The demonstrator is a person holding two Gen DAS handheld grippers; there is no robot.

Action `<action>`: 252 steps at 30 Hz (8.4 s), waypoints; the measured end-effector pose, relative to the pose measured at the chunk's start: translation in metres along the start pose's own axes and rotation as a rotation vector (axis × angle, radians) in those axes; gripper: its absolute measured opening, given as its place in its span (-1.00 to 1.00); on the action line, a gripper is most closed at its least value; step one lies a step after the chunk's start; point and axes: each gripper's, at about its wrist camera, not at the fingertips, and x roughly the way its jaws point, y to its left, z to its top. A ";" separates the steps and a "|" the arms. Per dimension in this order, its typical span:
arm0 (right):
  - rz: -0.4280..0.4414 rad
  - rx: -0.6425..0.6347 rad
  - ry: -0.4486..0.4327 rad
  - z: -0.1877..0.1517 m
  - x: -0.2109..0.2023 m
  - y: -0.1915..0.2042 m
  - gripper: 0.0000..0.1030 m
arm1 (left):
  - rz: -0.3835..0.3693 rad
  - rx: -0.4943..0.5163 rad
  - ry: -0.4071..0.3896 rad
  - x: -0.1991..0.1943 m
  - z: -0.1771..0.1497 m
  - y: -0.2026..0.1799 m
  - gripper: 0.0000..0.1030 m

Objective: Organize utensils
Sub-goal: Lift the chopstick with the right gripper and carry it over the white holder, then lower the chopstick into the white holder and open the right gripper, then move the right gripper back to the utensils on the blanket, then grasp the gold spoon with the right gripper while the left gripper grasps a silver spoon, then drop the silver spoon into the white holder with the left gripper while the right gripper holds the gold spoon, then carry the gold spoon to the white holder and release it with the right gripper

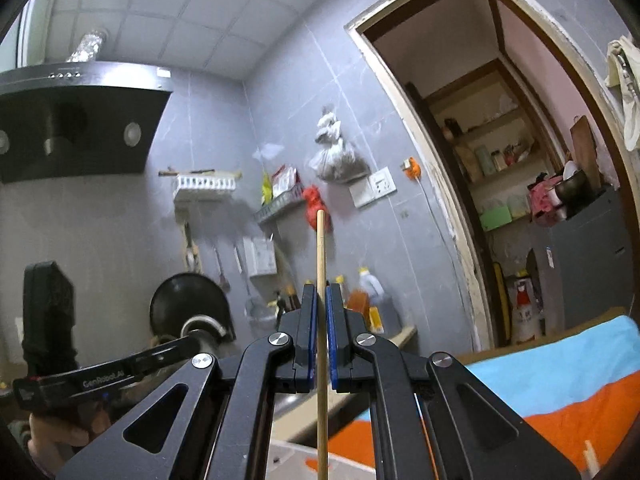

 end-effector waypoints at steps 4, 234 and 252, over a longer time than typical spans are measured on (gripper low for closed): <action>-0.065 -0.039 -0.023 -0.016 0.009 0.001 -0.95 | 0.091 0.059 -0.045 0.005 -0.014 0.015 -1.00; -0.018 -0.374 1.165 -0.146 0.030 -0.101 -0.50 | -0.285 -0.120 0.168 0.011 -0.091 -0.088 -1.00; 0.166 -0.018 0.456 -0.006 0.002 -0.027 -0.51 | -0.141 -0.129 -0.088 -0.010 -0.025 -0.029 -1.00</action>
